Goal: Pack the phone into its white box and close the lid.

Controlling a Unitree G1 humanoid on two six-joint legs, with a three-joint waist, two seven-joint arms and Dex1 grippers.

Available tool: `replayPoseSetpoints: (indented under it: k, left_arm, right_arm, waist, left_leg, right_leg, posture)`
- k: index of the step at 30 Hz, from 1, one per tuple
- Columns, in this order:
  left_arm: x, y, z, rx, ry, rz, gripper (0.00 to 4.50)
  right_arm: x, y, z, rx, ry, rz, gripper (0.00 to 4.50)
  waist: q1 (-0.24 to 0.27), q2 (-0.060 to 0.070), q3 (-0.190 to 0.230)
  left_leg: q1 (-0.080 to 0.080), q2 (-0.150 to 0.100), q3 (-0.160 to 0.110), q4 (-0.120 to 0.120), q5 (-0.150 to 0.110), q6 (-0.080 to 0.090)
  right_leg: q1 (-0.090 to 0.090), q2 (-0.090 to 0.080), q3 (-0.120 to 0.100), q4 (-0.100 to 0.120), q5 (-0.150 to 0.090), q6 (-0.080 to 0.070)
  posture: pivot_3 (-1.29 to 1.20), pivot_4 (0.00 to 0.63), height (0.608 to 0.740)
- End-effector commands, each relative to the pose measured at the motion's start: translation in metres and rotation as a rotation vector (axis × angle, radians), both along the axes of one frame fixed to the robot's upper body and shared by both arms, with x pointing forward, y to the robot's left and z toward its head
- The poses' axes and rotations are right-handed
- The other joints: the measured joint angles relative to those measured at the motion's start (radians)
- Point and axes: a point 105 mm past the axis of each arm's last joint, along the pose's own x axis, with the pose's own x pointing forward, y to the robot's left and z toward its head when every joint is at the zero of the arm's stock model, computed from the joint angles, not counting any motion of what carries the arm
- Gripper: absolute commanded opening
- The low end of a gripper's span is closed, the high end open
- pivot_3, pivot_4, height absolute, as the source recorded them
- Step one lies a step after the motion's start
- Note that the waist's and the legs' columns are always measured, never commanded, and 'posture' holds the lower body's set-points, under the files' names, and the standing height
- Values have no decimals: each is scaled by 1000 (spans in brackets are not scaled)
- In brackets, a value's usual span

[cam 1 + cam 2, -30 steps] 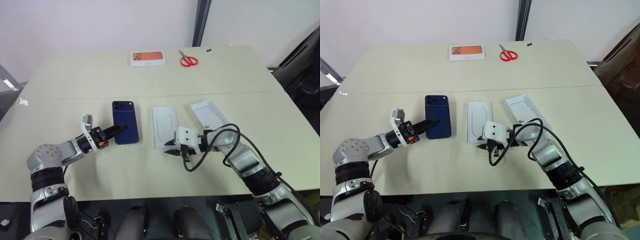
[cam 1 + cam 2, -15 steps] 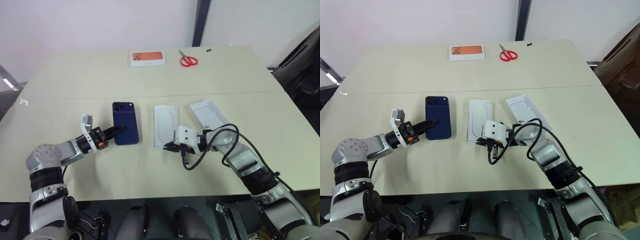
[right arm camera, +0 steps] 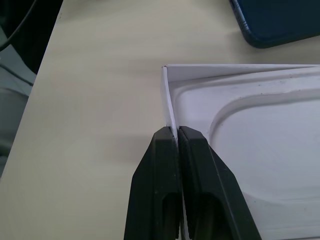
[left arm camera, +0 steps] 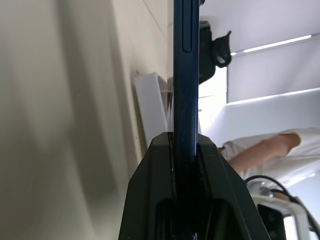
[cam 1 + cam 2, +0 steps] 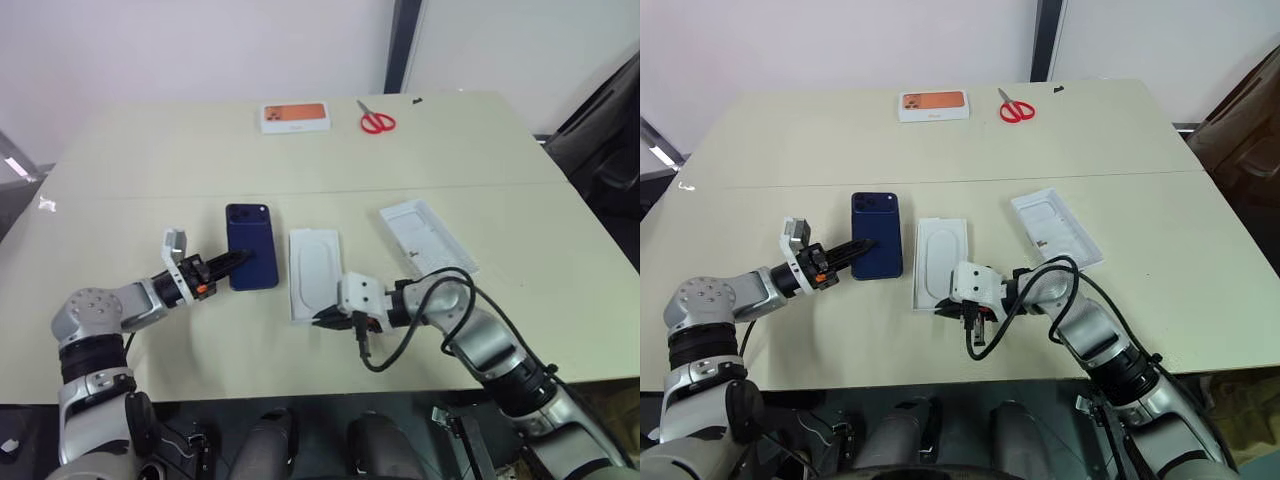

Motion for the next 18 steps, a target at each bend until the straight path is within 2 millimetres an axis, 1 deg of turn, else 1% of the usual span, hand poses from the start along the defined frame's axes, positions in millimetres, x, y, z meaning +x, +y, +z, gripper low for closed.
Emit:
replayPoseSetpoints:
  k: [1,2,6,7,9,10,13,16,18]
  left_arm:
    - [4,4,27,-50,-89,-2,0]
    - [4,4,28,-45,-91,0,0]
    - [4,3,30,-43,-91,-12,0]
    - [4,3,30,-45,-90,-12,0]
    - [3,3,29,-46,-84,-12,0]
    - [4,3,29,-46,-83,-12,0]
    - [3,2,26,-46,-73,-17,0]
    - [0,-7,27,-52,-76,-51,0]
    - [-3,-14,28,-50,-81,-80,0]
  right_arm:
    - [-2,12,9,41,-17,10,20]
    - [-2,13,8,41,-19,6,20]
    - [-1,15,12,51,-36,8,1425]
    - [-1,14,14,54,-43,8,2039]
    - [1,12,17,64,-37,0,3004]
    - [1,12,20,72,-28,2,3004]
    - [5,14,37,137,-35,-12,3004]
    - [15,10,56,211,-24,-50,3004]
    - [20,5,59,215,-25,-66,3004]
  waist:
    - [0,0,0]
    - [1,0,0]
    - [1,0,0]
    - [1,0,0]
    - [1,0,0]
    - [1,0,0]
    - [1,0,0]
    - [0,0,0]
    - [1,0,0]
  left_leg:
    - [0,0,0,0,0,0]
    - [0,0,0,0,0,0]
    - [0,0,0,0,0,0]
    - [0,0,0,0,0,0]
    - [0,0,0,0,0,0]
    - [0,0,0,0,0,0]
    - [0,0,0,0,0,0]
    - [0,0,0,0,0,0]
    - [0,0,0,0,0,0]
  right_leg:
    - [0,0,0,0,0,0]
    - [0,0,0,0,0,0]
    - [0,0,0,0,0,0]
    - [0,0,0,0,0,0]
    - [0,0,0,0,0,0]
    - [0,0,0,0,0,0]
    - [0,0,0,0,0,0]
    - [0,0,0,0,0,0]
    - [0,0,0,0,0,0]
  posture:
    - [0,150,740]
    - [0,150,740]
    - [0,150,740]
    - [0,150,740]
    - [0,150,740]
    - [0,150,740]
    - [0,150,740]
    - [0,150,740]
    - [0,150,740]
